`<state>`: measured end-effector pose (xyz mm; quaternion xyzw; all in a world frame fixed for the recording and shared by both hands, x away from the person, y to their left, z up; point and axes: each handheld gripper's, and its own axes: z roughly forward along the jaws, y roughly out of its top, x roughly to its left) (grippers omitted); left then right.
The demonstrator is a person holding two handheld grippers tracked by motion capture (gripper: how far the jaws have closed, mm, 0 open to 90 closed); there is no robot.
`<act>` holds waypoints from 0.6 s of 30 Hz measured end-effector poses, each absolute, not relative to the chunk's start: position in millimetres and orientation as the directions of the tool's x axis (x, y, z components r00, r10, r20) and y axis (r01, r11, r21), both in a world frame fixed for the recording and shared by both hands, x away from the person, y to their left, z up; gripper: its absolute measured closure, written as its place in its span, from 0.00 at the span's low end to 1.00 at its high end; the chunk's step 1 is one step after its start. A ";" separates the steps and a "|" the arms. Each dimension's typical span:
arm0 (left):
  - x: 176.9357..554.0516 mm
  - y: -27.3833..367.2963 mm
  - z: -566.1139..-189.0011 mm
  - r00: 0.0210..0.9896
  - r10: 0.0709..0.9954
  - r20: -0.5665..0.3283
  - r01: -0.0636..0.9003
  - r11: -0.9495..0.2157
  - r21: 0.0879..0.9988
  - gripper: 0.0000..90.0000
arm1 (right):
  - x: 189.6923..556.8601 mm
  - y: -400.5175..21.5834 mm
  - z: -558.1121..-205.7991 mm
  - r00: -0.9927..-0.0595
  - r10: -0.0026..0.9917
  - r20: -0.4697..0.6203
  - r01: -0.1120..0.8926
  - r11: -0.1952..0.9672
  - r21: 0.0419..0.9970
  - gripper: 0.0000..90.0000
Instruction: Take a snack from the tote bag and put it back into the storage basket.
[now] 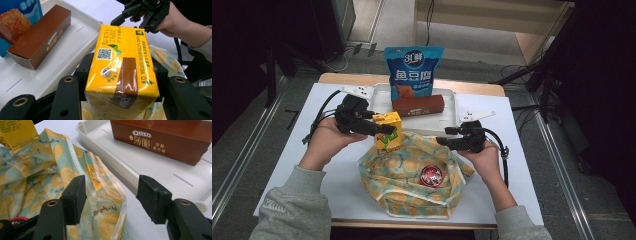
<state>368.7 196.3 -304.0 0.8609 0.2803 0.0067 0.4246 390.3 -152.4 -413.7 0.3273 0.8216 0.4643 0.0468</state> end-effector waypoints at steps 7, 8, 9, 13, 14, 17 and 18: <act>374.7 198.8 -302.9 0.835 0.503 -0.224 0.484 -0.476 0.734 0.57 | 388.9 -153.1 -413.5 -0.782 0.581 0.225 0.492 0.354 0.795 0.46; 376.2 200.4 -302.6 0.832 0.504 -0.232 0.489 -0.468 0.737 0.57 | 388.6 -153.0 -413.7 -0.783 0.581 0.223 0.491 0.356 0.795 0.46; 376.8 201.5 -301.6 0.832 0.505 -0.228 0.486 -0.468 0.738 0.57 | 388.4 -153.0 -413.6 -0.783 0.580 0.224 0.491 0.356 0.795 0.46; 377.7 204.4 -298.6 0.831 0.507 -0.228 0.484 -0.456 0.747 0.57 | 387.4 -153.8 -413.8 -0.783 0.582 0.220 0.488 0.355 0.797 0.46; 377.9 204.9 -298.0 0.831 0.509 -0.226 0.482 -0.455 0.749 0.57 | 386.9 -154.4 -413.6 -0.783 0.583 0.219 0.489 0.356 0.796 0.46; 378.3 205.4 -296.7 0.830 0.515 -0.217 0.480 -0.460 0.747 0.57 | 385.1 -156.7 -413.1 -0.776 0.589 0.223 0.494 0.349 0.796 0.46; 379.3 205.7 -295.6 0.830 0.517 -0.212 0.478 -0.461 0.748 0.57 | 384.4 -157.5 -412.9 -0.774 0.592 0.226 0.496 0.346 0.796 0.46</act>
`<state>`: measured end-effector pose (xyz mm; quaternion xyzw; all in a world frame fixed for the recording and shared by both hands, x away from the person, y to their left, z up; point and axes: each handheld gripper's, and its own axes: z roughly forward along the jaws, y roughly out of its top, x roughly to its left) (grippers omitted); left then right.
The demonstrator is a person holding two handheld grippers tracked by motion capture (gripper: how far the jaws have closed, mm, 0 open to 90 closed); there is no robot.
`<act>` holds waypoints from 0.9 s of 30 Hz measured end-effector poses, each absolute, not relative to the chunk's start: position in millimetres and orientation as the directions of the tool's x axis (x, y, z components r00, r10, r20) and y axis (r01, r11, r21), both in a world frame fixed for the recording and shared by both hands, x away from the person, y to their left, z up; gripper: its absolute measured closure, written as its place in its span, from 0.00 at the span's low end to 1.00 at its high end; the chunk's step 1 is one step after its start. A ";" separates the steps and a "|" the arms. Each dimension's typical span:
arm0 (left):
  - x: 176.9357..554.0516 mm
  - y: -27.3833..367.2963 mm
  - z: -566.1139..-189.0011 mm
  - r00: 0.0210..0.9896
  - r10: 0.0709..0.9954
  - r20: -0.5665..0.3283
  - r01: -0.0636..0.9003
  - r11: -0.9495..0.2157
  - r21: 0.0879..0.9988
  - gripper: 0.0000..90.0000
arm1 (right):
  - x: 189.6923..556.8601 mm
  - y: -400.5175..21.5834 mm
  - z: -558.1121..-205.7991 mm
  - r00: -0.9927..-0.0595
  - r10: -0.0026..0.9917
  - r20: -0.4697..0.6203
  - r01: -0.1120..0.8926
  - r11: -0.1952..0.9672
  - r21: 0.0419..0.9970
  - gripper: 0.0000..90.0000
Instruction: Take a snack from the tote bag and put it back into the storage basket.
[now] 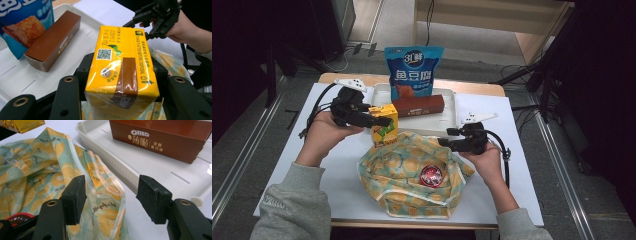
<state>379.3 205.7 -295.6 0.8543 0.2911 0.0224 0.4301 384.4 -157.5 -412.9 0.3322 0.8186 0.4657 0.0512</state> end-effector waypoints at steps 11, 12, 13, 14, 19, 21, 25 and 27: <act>387.2 212.9 -290.0 0.824 0.524 -0.216 0.477 -0.433 0.765 0.57 | 381.2 -160.1 -414.9 -0.772 0.598 0.217 0.493 0.346 0.798 0.46; 388.6 214.2 -289.3 0.822 0.526 -0.219 0.477 -0.427 0.768 0.57 | 380.1 -160.4 -415.0 -0.770 0.599 0.220 0.497 0.347 0.795 0.46; 389.6 214.7 -288.9 0.823 0.525 -0.218 0.476 -0.426 0.769 0.57 | 379.8 -160.8 -414.9 -0.770 0.599 0.218 0.496 0.348 0.796 0.46; 390.6 214.4 -288.8 0.822 0.526 -0.219 0.477 -0.426 0.769 0.57 | 379.6 -161.3 -414.9 -0.769 0.601 0.218 0.496 0.345 0.797 0.46; 398.4 213.9 -290.6 0.818 0.531 -0.220 0.485 -0.432 0.760 0.57 | 378.2 -164.7 -414.8 -0.764 0.606 0.221 0.500 0.339 0.797 0.45; 402.0 213.9 -291.1 0.816 0.536 -0.218 0.487 -0.432 0.760 0.57 | 377.7 -164.9 -415.0 -0.764 0.607 0.221 0.499 0.338 0.798 0.45; 407.4 214.6 -292.7 0.815 0.538 -0.216 0.483 -0.425 0.766 0.57 | 376.9 -164.7 -415.1 -0.763 0.608 0.222 0.502 0.340 0.795 0.45; 411.6 215.1 -295.0 0.815 0.539 -0.211 0.478 -0.423 0.770 0.57 | 376.9 -164.6 -415.1 -0.763 0.607 0.220 0.501 0.341 0.795 0.45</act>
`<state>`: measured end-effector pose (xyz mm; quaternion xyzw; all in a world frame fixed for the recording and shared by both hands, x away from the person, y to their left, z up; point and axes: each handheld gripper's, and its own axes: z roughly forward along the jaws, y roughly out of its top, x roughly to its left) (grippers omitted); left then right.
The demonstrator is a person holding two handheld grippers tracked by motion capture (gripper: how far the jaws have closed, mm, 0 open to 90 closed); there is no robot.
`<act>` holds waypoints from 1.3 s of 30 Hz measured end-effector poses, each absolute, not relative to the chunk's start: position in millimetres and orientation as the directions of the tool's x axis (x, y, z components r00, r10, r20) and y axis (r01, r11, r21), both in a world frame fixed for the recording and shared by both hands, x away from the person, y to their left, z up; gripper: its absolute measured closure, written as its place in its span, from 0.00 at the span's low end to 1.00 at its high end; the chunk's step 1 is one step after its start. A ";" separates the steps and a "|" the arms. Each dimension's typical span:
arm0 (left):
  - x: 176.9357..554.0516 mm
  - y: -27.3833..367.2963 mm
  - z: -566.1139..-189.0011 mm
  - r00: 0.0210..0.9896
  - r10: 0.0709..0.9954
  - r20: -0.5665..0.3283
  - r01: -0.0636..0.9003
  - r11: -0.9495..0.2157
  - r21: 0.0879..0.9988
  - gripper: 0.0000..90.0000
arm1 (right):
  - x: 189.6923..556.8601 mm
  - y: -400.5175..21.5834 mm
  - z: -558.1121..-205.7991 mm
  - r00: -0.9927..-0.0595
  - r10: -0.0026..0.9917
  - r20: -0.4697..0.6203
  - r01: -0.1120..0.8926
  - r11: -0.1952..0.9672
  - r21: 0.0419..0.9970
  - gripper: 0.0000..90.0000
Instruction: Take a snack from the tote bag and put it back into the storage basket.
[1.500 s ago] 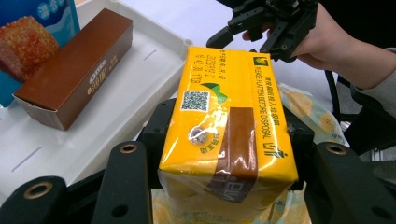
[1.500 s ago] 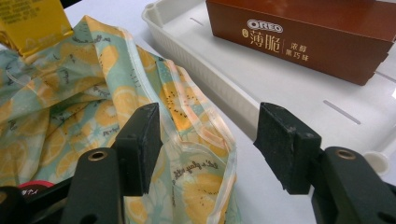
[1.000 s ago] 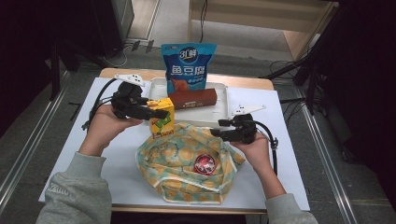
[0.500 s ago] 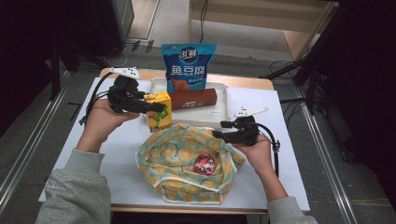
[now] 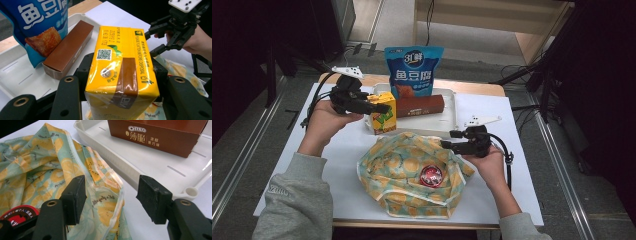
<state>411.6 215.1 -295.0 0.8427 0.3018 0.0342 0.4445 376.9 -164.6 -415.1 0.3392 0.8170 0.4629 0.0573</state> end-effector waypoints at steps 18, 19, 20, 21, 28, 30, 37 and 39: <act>437.3 223.2 -314.6 0.777 0.601 -0.186 0.502 -0.414 0.759 0.57 | 374.7 -162.8 -416.0 -0.767 0.605 0.214 0.496 0.348 0.796 0.45; 439.2 223.0 -316.1 0.776 0.603 -0.185 0.502 -0.412 0.760 0.57 | 374.5 -162.8 -416.1 -0.766 0.606 0.214 0.497 0.346 0.796 0.45; 441.4 222.9 -317.8 0.774 0.606 -0.181 0.501 -0.412 0.761 0.57 | 374.5 -162.9 -416.3 -0.765 0.607 0.214 0.497 0.345 0.796 0.45; 441.4 222.9 -317.8 0.774 0.606 -0.181 0.501 -0.412 0.761 0.57 | 374.4 -163.0 -416.5 -0.765 0.608 0.215 0.498 0.344 0.796 0.45; 455.4 222.3 -333.0 0.759 0.624 -0.186 0.521 -0.411 0.748 0.57 | 373.9 -163.8 -416.7 -0.763 0.609 0.216 0.499 0.343 0.795 0.45; 459.6 221.9 -337.6 0.756 0.628 -0.185 0.525 -0.413 0.745 0.57 | 373.9 -164.4 -416.5 -0.760 0.612 0.219 0.504 0.343 0.793 0.45; 469.8 219.6 -347.9 0.748 0.642 -0.167 0.518 -0.409 0.751 0.57 | 374.4 -164.1 -416.7 -0.760 0.612 0.216 0.502 0.344 0.793 0.45; 474.5 220.9 -351.9 0.747 0.644 -0.165 0.515 -0.402 0.757 0.57 | 374.4 -164.3 -416.8 -0.760 0.613 0.217 0.503 0.343 0.793 0.45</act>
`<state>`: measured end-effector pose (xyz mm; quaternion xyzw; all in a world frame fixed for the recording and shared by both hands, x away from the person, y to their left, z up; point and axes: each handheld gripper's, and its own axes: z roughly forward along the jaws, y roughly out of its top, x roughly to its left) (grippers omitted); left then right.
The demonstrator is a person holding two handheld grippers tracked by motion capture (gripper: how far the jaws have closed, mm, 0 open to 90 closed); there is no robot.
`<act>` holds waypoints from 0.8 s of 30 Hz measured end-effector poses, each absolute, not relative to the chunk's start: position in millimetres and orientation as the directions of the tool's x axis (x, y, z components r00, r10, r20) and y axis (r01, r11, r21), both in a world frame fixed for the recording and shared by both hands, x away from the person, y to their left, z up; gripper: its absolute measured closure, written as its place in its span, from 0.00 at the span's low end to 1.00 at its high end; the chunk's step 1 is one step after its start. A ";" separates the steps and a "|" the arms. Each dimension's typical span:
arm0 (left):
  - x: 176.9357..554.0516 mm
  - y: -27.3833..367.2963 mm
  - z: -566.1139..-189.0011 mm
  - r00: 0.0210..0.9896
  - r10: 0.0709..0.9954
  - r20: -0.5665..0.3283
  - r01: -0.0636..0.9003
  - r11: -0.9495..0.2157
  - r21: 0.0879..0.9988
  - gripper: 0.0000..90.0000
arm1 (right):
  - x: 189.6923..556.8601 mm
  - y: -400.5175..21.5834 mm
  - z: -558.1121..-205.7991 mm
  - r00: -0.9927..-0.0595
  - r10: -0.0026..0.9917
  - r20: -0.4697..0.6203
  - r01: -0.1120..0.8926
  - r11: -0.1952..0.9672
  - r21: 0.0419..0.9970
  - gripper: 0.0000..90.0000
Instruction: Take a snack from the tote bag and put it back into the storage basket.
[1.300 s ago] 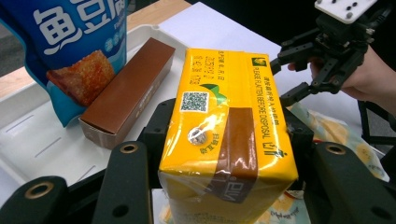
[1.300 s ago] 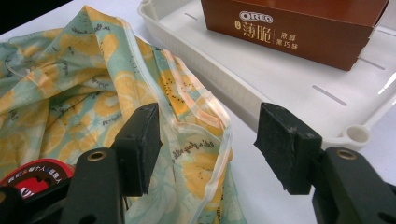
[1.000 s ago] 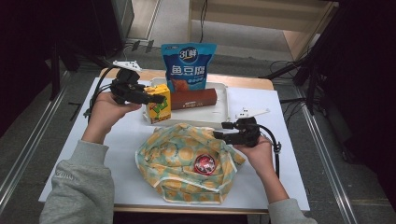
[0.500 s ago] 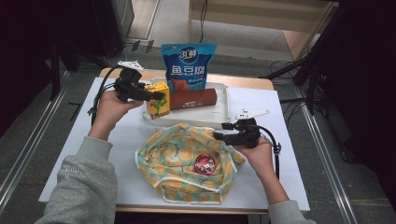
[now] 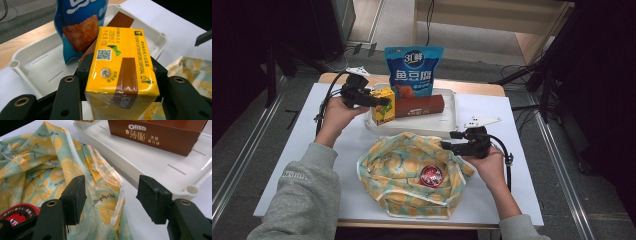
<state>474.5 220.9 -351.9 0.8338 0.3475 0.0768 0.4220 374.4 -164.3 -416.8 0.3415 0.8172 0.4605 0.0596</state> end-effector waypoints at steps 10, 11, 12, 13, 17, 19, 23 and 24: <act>482.0 218.9 -364.9 0.749 0.643 -0.160 0.519 -0.419 0.745 0.57 | 375.6 -164.3 -417.8 -0.760 0.613 0.217 0.504 0.344 0.793 0.46; 482.6 218.0 -366.3 0.749 0.644 -0.156 0.518 -0.423 0.744 0.57 | 375.7 -164.2 -417.9 -0.759 0.613 0.218 0.504 0.342 0.793 0.46; 483.3 217.1 -368.0 0.753 0.640 -0.153 0.516 -0.430 0.741 0.57 | 375.8 -164.3 -417.9 -0.759 0.613 0.218 0.504 0.343 0.793 0.45; 483.7 216.5 -369.1 0.751 0.643 -0.151 0.517 -0.431 0.740 0.57 | 375.7 -164.3 -418.0 -0.759 0.614 0.217 0.504 0.342 0.793 0.46; 486.4 213.2 -376.0 0.741 0.655 -0.147 0.520 -0.421 0.743 0.57 | 375.8 -164.5 -418.0 -0.760 0.612 0.217 0.503 0.343 0.793 0.46; 486.9 213.4 -376.5 0.740 0.656 -0.150 0.521 -0.416 0.745 0.57 | 375.8 -164.5 -418.1 -0.761 0.612 0.216 0.502 0.344 0.793 0.46; 488.7 214.0 -378.8 0.734 0.663 -0.148 0.518 -0.405 0.753 0.57 | 375.6 -164.2 -417.9 -0.761 0.612 0.216 0.503 0.345 0.793 0.46; 489.2 214.2 -379.2 0.734 0.664 -0.146 0.517 -0.406 0.754 0.57 | 375.5 -164.1 -417.9 -0.760 0.612 0.218 0.504 0.345 0.792 0.46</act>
